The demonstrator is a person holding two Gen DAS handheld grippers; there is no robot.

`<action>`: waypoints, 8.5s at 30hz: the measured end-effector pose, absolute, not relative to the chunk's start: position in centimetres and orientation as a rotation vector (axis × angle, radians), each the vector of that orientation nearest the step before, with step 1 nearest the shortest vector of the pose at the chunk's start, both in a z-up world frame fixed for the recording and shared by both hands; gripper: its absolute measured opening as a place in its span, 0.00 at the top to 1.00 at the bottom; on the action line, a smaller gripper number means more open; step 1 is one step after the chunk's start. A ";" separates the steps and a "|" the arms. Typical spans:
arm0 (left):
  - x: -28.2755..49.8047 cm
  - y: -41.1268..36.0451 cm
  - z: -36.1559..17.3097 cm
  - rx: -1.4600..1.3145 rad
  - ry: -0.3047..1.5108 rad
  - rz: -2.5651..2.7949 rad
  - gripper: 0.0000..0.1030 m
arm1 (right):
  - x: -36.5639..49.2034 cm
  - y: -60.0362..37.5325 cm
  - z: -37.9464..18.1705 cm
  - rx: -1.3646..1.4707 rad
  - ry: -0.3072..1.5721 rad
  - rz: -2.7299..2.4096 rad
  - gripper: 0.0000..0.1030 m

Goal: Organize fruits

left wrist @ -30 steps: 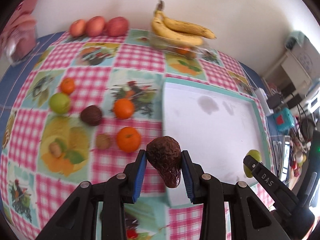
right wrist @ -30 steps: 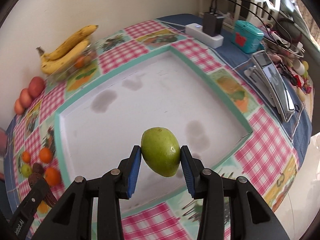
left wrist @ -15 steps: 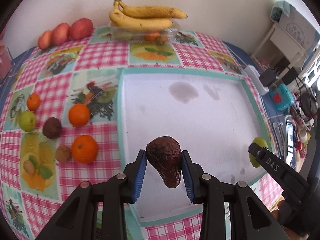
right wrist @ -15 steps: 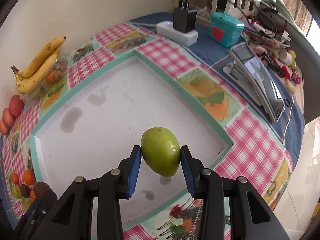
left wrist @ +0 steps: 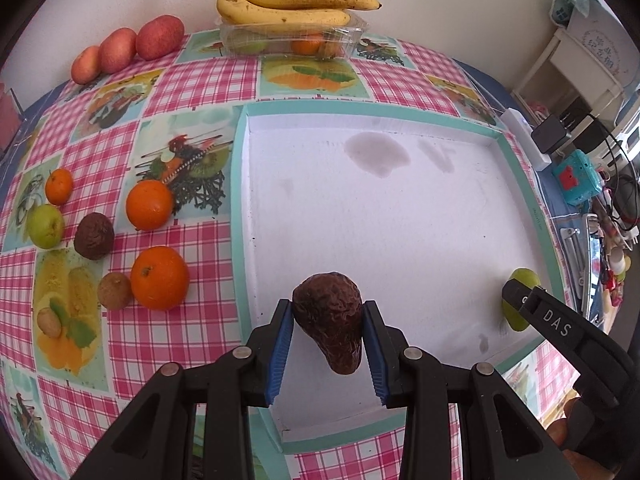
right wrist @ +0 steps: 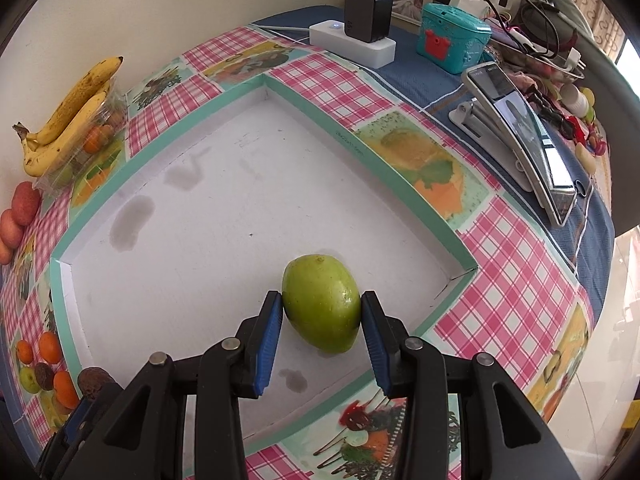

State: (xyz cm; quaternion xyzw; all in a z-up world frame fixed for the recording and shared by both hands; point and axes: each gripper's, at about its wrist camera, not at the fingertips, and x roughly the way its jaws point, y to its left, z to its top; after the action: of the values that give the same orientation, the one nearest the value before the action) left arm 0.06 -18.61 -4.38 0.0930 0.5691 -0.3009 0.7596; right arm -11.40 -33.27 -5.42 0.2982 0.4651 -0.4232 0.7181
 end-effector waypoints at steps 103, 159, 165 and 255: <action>11.5 1.7 -6.2 0.101 1.342 -0.352 0.74 | -3.7 -9.8 -5.6 0.545 1.214 -0.300 0.41; 6.4 -13.6 -1.3 0.307 1.177 -0.509 0.74 | -5.1 -31.3 -2.1 0.599 1.045 -0.755 0.41; 5.6 -17.6 -1.6 0.376 1.154 -0.568 0.74 | -4.8 -32.6 -3.1 0.613 1.075 -0.763 0.41; 11.5 -7.5 -0.5 0.292 1.104 -0.258 0.00 | -4.4 -32.6 -3.1 0.479 1.108 -0.832 0.18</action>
State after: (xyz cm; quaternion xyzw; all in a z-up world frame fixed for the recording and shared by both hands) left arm 11.49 -7.52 -0.50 0.1379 0.5208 -0.1216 0.8336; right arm -4.36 -32.56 -3.09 0.2185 0.5059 -0.3799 0.7430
